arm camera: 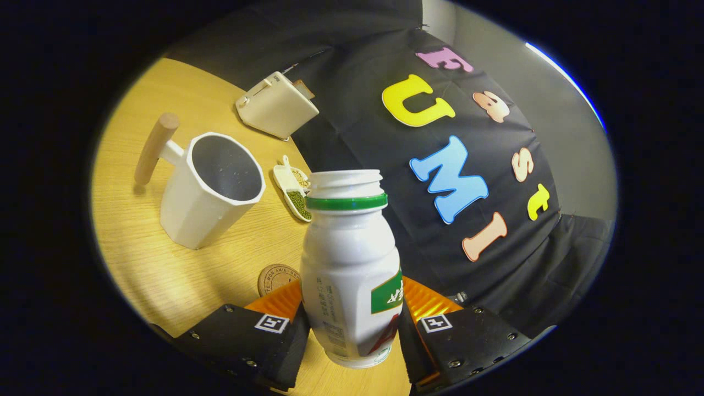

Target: Take the bottle from table, then pour the juice into the cup, finally place the bottle on the coaster

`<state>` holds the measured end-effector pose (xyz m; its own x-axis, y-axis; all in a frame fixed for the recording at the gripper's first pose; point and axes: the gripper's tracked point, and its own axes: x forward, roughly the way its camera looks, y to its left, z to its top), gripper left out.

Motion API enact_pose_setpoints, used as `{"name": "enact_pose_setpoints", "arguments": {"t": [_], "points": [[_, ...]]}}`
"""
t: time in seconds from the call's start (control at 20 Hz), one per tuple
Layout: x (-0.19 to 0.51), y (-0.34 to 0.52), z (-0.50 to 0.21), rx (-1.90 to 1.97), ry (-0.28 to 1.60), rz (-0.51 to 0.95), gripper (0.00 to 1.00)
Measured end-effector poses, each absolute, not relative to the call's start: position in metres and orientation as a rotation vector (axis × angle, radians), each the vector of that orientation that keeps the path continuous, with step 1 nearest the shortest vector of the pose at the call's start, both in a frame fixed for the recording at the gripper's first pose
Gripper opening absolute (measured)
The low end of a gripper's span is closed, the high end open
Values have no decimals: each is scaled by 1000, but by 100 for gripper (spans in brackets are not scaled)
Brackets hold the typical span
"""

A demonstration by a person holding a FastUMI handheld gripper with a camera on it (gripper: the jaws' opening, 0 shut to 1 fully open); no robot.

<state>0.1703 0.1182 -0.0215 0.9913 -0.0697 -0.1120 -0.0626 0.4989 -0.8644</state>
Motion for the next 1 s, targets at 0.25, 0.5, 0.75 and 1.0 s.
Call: {"name": "enact_pose_setpoints", "arguments": {"t": [0.25, 0.5, 0.75, 1.0], "points": [[176, 127, -24, -1134, 142, -1, 72], [183, 128, -21, -1236, 127, -13, 72], [182, 130, -19, -1311, 122, -22, 72], [181, 133, -16, -1412, 89, -35, 72]]}}
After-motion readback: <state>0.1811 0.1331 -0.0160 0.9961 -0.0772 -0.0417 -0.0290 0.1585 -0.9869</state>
